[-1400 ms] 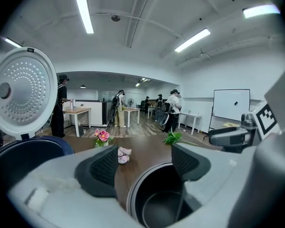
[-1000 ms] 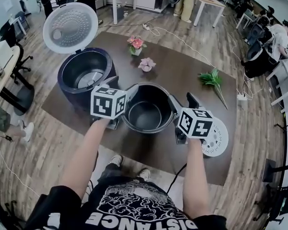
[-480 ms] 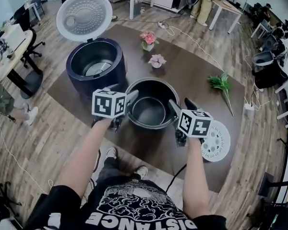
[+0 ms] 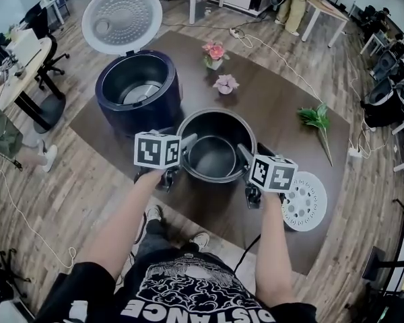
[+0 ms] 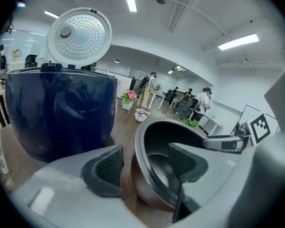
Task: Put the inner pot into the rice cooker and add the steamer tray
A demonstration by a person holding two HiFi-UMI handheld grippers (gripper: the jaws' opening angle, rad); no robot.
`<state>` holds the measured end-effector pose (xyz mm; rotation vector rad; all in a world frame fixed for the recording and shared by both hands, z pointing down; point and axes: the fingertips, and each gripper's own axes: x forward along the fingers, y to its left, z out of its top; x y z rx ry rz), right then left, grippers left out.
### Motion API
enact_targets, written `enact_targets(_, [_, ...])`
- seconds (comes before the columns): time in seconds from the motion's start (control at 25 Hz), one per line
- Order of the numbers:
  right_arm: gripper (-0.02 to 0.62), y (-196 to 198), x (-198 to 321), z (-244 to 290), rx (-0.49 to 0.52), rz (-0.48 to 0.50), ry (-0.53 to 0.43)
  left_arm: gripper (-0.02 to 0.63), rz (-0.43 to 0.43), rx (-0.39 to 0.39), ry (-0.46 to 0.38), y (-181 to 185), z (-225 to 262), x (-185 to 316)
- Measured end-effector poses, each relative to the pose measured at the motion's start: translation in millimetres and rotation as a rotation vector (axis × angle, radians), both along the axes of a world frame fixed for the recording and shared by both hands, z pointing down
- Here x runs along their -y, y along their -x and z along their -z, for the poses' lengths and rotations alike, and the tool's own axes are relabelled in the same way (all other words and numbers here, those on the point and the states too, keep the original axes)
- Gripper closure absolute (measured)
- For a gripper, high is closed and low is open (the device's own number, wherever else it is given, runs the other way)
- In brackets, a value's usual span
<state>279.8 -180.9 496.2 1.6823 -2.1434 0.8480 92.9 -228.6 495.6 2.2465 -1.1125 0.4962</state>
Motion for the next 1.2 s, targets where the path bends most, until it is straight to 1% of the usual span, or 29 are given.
enact_targets(0.16, [0.362, 3, -1, -7, -0.013, -0.011, 0.028, 0.312, 0.009, -0.014, 0.014, 0, -4, 0])
enact_targets(0.36, [0.411, 4, -5, -14, -0.049, -0.036, 0.054, 0.369, 0.012, -0.017, 0.042, -1, -11, 0])
enact_targets(0.44, [0.424, 3, -6, -15, -0.045, -0.052, 0.054, 0.396, 0.011, -0.015, 0.053, -1, -14, -1])
enact_targets(0.56, [0.441, 3, -6, -15, -0.044, -0.07, 0.056, 0.453, 0.011, -0.043, 0.067, -1, -14, -3])
enact_targets(0.64, [0.448, 3, -7, -15, -0.04, -0.08, 0.058, 0.462, 0.01, -0.052, 0.067, -1, -14, -3])
enact_targets(0.84, [0.462, 0, -7, -11, -0.032, -0.105, 0.041, 0.493, 0.024, -0.032, 0.047, 0, -7, -2])
enact_targets(1.04, [0.483, 1, -5, -1, -0.05, -0.118, 0.001, 0.502, 0.021, -0.056, 0.019, 3, 1, -3])
enact_targets(1.2, [0.485, 4, 0, 11, -0.054, -0.119, -0.037, 0.502, 0.022, -0.068, -0.013, 7, 14, 2])
